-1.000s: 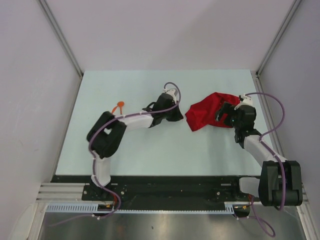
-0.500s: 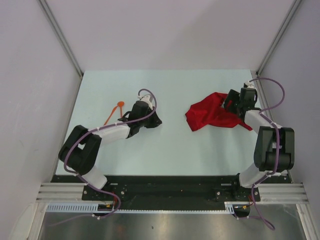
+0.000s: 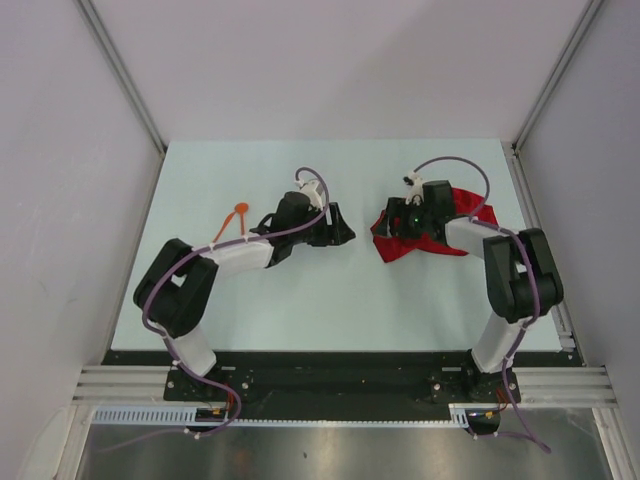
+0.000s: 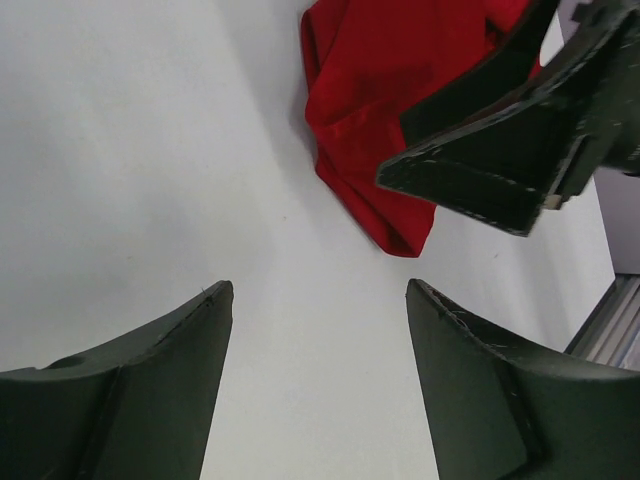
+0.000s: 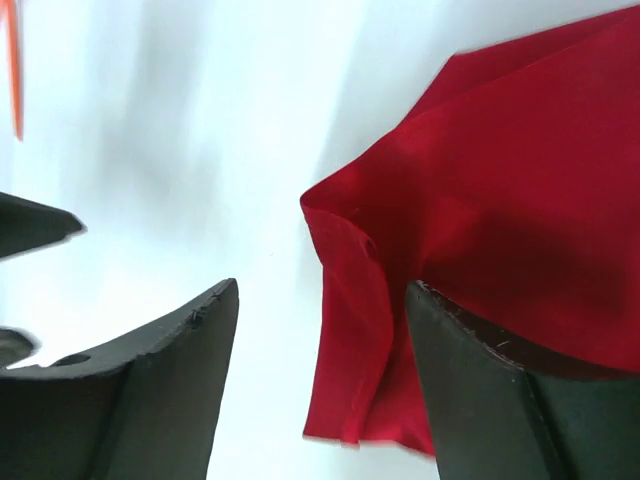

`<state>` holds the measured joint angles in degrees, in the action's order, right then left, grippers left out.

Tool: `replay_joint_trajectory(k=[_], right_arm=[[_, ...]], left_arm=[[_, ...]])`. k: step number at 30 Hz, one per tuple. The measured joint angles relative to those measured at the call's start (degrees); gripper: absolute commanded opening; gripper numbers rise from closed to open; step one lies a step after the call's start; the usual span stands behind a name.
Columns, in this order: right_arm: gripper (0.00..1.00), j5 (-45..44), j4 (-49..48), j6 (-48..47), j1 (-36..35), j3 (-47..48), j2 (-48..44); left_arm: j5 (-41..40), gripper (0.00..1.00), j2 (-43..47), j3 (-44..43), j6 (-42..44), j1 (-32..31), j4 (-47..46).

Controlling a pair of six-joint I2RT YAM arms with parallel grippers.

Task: Fold the napkin, place the utensils inside, and roll it up
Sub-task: Flatten the napkin out

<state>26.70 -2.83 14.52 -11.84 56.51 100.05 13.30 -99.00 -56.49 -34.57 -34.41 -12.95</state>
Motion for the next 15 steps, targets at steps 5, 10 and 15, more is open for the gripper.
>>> replay_joint_trajectory(k=[5, 10, 15], right_arm=[[0.72, 0.22, 0.66, -1.44, -1.7, 3.28, 6.43], [0.54, -0.46, 0.94, -3.28, -1.7, 4.66, 7.06], [0.13, 1.2, 0.87, -5.22, -1.66, 5.35, 7.65]], left_arm=[[1.33, 0.75, 0.59, 1.79, 0.02, 1.81, -0.55], [2.19, 0.75, 2.36, 3.72, 0.0, 2.82, -0.42], [2.64, 0.75, 3.39, 4.31, -0.09, 3.1, -0.52]])
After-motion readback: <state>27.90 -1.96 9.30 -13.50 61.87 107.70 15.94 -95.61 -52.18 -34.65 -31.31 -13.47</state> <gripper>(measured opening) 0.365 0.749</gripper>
